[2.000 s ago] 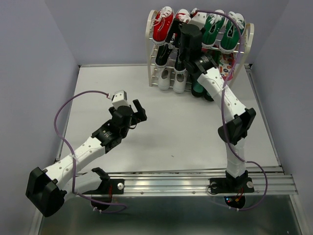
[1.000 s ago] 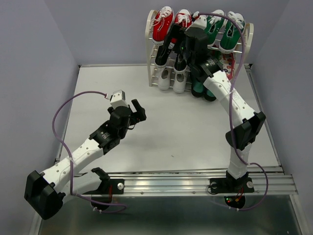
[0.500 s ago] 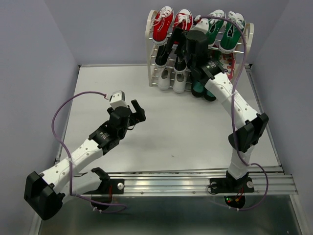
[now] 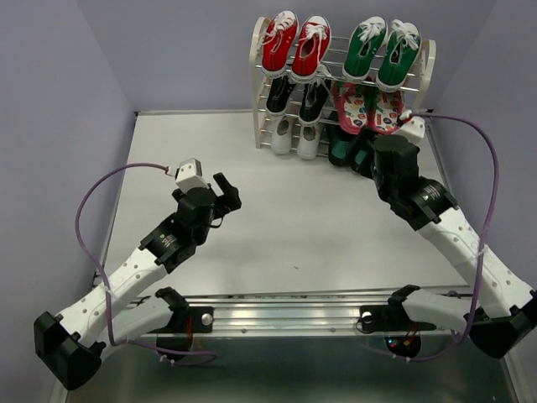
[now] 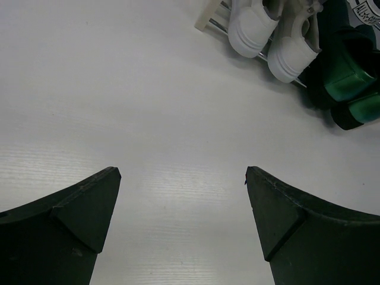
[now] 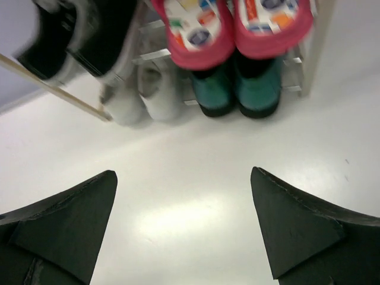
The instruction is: Place and organize the shoes onto the shoe shelf
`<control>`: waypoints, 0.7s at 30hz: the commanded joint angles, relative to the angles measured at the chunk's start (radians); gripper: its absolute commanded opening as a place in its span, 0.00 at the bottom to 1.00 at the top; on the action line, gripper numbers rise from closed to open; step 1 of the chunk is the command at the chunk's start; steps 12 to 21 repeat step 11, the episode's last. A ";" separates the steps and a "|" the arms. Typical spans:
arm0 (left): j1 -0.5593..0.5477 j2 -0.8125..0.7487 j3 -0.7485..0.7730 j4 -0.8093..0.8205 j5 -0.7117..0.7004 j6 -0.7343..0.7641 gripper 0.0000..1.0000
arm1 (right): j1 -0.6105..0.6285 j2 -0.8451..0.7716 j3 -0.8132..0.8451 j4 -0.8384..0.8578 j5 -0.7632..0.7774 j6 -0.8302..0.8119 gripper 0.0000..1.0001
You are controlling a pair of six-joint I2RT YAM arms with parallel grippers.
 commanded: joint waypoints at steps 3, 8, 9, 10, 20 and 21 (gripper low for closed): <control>0.005 -0.036 0.038 -0.062 -0.076 -0.044 0.99 | 0.002 -0.111 -0.262 -0.212 0.051 0.198 1.00; 0.005 -0.055 0.027 -0.079 -0.084 -0.069 0.99 | 0.002 -0.194 -0.403 -0.236 0.073 0.221 1.00; 0.005 -0.056 0.027 -0.082 -0.084 -0.073 0.99 | 0.002 -0.205 -0.414 -0.233 0.085 0.238 1.00; 0.004 -0.058 0.029 -0.085 -0.084 -0.075 0.99 | 0.002 -0.220 -0.425 -0.222 0.091 0.236 1.00; 0.005 -0.059 0.027 -0.085 -0.081 -0.076 0.99 | 0.002 -0.223 -0.428 -0.213 0.094 0.227 1.00; 0.005 -0.059 0.027 -0.085 -0.081 -0.076 0.99 | 0.002 -0.223 -0.428 -0.213 0.094 0.227 1.00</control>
